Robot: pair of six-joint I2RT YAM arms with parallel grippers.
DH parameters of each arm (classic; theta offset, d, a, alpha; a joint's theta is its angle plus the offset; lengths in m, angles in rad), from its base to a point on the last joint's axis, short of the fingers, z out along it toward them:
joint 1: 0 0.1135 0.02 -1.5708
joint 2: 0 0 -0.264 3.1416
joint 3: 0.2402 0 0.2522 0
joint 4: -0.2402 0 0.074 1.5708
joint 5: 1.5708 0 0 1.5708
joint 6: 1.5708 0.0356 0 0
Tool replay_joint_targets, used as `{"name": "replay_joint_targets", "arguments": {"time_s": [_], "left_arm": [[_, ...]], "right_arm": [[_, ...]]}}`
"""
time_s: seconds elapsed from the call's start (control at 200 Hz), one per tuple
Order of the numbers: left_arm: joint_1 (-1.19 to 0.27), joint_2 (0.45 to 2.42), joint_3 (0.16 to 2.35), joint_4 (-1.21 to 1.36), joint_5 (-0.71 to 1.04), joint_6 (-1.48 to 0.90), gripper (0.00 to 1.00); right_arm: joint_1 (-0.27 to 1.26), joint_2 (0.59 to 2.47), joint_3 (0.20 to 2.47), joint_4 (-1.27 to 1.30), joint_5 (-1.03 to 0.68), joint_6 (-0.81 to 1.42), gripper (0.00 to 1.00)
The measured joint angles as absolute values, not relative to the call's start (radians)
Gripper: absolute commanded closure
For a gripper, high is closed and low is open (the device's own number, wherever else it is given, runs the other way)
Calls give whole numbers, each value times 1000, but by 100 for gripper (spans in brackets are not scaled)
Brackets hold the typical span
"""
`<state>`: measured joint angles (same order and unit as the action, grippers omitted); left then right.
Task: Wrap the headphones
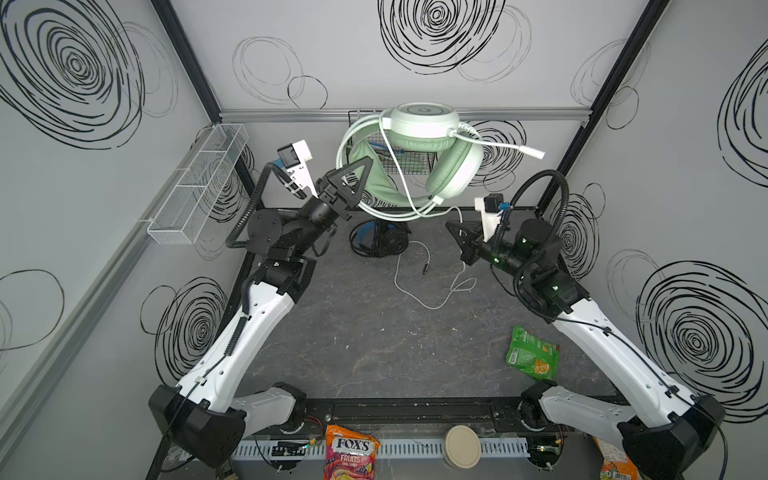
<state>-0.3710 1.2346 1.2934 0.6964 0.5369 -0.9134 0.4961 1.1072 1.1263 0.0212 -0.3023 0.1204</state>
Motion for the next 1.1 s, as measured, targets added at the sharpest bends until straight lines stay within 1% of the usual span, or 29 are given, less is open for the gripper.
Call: {"name": "replay_joint_targets", "arguments": {"time_s": [0.24,0.37,0.5,0.775,0.946,1.101], "left_arm": [[-425,1261,1220,736,785,-929,100],[-426,1248,1181,688,871,-888,100],[-416,1209,1141,573,912,-808,100],[-421,1195,1088,487,1014,-728,100],[-437,1195,1117,237,1004,-523,100],[-451,1195,1165,46,972,-350,100]], "right_arm": [[394,1156,1228,9,-356,90,100],[357,1177,1289,1,-389,77,100],[341,1187,1351,-19,-417,49,100],[346,1190,1432,-75,-471,-2,99],[383,1196,1478,-160,-493,-59,98],[439,1223,1535,-257,-464,-133,97]]}}
